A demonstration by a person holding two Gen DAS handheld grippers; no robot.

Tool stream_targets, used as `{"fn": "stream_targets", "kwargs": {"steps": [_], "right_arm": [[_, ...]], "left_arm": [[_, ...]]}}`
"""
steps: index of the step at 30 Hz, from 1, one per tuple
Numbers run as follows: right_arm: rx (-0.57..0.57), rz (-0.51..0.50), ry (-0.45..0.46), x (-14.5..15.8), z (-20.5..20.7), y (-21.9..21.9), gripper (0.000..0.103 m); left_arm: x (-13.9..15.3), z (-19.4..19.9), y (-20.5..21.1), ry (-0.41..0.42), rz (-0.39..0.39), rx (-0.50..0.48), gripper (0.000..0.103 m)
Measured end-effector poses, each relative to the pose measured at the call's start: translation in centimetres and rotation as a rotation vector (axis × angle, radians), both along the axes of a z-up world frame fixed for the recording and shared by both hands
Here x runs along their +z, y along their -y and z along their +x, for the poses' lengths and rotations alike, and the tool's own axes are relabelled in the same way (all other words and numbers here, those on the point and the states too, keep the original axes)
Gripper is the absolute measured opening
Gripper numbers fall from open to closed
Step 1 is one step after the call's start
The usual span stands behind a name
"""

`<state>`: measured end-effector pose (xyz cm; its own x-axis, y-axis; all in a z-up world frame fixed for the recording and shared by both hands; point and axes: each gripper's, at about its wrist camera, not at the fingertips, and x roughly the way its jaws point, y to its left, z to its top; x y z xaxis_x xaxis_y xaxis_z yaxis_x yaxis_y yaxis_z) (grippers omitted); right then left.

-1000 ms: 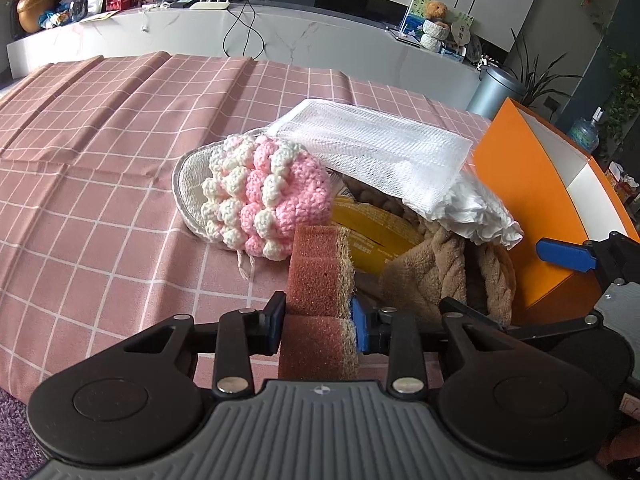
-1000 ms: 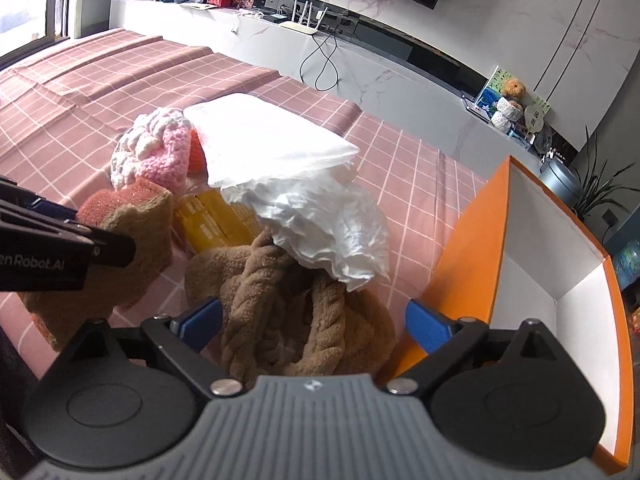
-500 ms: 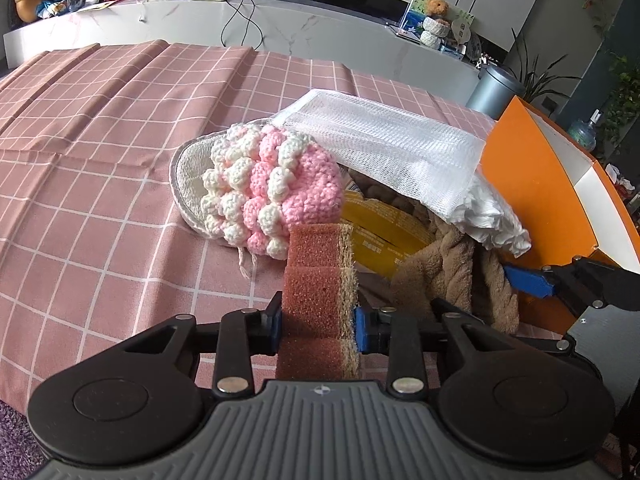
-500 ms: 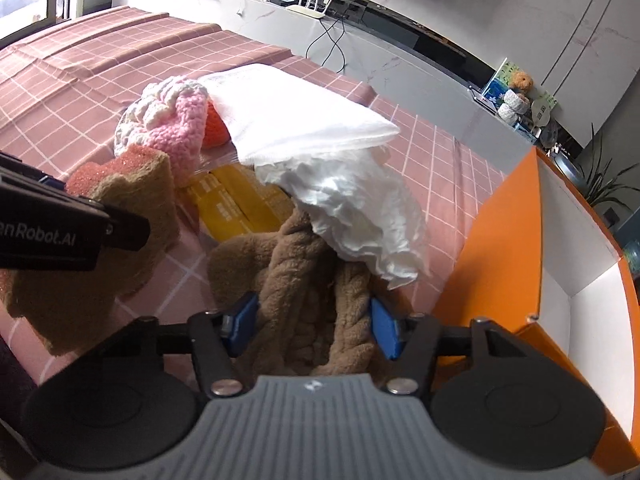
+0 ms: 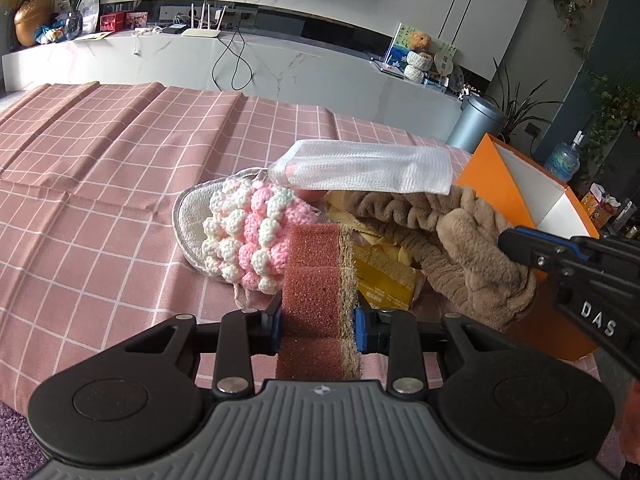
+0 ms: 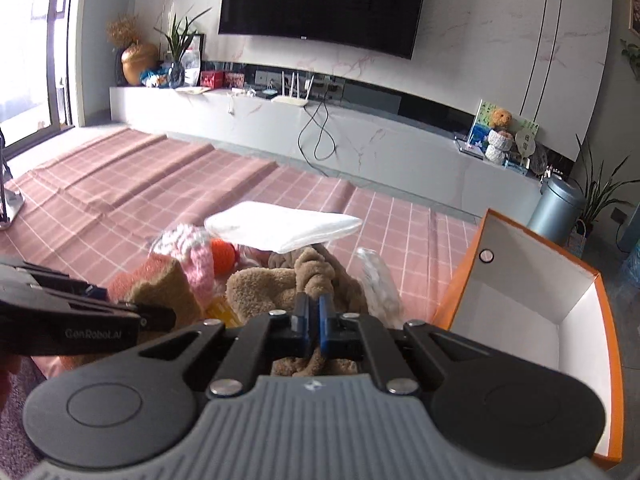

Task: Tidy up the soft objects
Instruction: 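Grasp and lift the brown knit headband with the right tool while the left tool holds the sponge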

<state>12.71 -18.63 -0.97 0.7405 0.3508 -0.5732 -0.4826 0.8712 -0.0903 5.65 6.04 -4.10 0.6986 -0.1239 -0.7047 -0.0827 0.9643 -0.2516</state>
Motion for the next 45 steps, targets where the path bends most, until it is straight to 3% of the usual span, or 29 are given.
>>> {"fn": "stream_targets", "kwargs": {"steps": [6, 9, 12, 16, 23, 26, 27, 28, 29, 30, 37, 38, 40, 45], "right_arm": [[-0.006, 0.115, 0.077, 4.3, -1.6, 1.7, 0.002], [-0.013, 0.135, 0.110, 5.7, -2.1, 2.1, 0.001], [-0.025, 0.170, 0.073, 6.2, -2.4, 3.1, 0.000], [-0.036, 0.188, -0.061, 4.1, -2.9, 5.0, 0.000], [-0.045, 0.101, -0.327, -4.3, -2.2, 5.1, 0.000], [-0.051, 0.086, -0.366, -5.9, -1.5, 5.0, 0.009], [-0.055, 0.079, -0.354, -6.0, -1.3, 4.9, 0.028], [-0.059, 0.081, -0.340, -6.1, -1.1, 4.9, 0.055], [-0.061, 0.085, -0.334, -6.2, -0.8, 5.0, 0.062], [-0.057, 0.089, -0.344, -6.5, -0.4, 4.9, 0.063], [-0.075, 0.229, -0.541, -9.1, 1.8, 4.9, 0.061], [-0.074, 0.225, -0.548, -9.3, 1.9, 4.7, 0.056], [-0.066, 0.219, -0.563, -9.6, 2.0, 4.3, 0.023], [-0.082, 0.225, -0.496, -7.7, 1.4, 4.6, 0.015]], "left_arm": [[1.7, -1.0, 0.4, 0.048, -0.013, -0.022, 0.036], [1.3, -0.9, 0.8, 0.030, -0.018, -0.039, 0.036], [0.4, -0.8, 1.2, -0.008, -0.040, -0.062, 0.036], [-0.7, -1.1, 1.9, -0.051, -0.060, -0.101, 0.036], [-2.5, -0.8, 2.8, -0.103, -0.069, -0.131, 0.036], [-2.7, -0.7, 2.5, -0.115, -0.073, -0.123, 0.036], [-2.8, -0.7, 2.5, -0.118, -0.075, -0.122, 0.036], [-2.9, -0.6, 2.5, -0.121, -0.076, -0.121, 0.036], [-3.0, -0.5, 2.5, -0.124, -0.075, -0.123, 0.036], [-3.1, -0.3, 2.5, -0.128, -0.076, -0.124, 0.036], [-3.7, 0.4, 2.5, -0.157, -0.072, -0.116, 0.036], [-3.8, 0.5, 2.4, -0.162, -0.072, -0.116, 0.036], [-4.1, 0.6, 2.4, -0.173, -0.073, -0.115, 0.036], [-3.4, 0.4, 2.3, -0.142, -0.067, -0.107, 0.036]]}}
